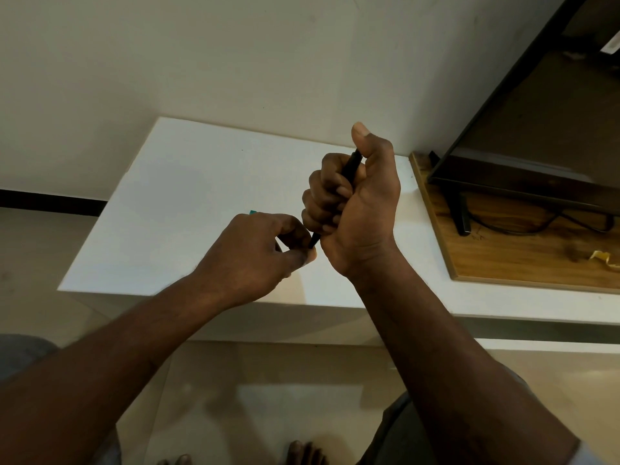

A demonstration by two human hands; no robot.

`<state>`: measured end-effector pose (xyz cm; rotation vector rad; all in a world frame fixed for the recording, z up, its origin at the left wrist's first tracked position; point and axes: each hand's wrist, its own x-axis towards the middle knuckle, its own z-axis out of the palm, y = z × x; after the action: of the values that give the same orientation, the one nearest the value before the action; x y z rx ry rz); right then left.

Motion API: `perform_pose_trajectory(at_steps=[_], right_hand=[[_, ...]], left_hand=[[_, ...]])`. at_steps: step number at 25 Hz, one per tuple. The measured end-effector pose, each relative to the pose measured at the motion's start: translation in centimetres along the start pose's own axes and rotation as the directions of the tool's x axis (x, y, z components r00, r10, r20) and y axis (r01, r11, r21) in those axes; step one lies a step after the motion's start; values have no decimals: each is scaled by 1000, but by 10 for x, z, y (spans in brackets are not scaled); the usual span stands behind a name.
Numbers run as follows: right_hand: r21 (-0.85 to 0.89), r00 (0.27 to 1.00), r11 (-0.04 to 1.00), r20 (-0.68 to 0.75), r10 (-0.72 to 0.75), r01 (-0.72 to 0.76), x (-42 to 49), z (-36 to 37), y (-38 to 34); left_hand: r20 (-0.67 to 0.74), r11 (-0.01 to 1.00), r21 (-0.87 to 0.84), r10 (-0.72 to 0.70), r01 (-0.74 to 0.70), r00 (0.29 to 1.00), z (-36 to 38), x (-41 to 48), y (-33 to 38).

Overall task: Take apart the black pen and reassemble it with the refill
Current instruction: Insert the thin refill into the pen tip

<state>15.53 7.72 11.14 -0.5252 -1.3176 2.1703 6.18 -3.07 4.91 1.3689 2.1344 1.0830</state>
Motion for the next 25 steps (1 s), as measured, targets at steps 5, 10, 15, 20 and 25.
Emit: perform_pose_trajectory(at_steps=[5,10,15,20,25], right_hand=[[-1,1000,1000,11,-4,4,0,0,0],[0,1000,1000,-1,-6,6,0,1,0],[9,1000,1000,-5,-8,8,0,0,0],[12,1000,1000,-8,-10,10,0,0,0],[10,1000,1000,-7,-9,9,1,-1,1]], left_hand=[[3,1000,-4,2,-2,1000,-1,-1,1],[3,1000,-3,-3,3,1000,0,0,0],[6,1000,-1,-4,4,1000,0,0,0],[4,1000,-1,-9,9,1000,0,0,-2],[7,1000,4,-5,5,1000,1,1,-2]])
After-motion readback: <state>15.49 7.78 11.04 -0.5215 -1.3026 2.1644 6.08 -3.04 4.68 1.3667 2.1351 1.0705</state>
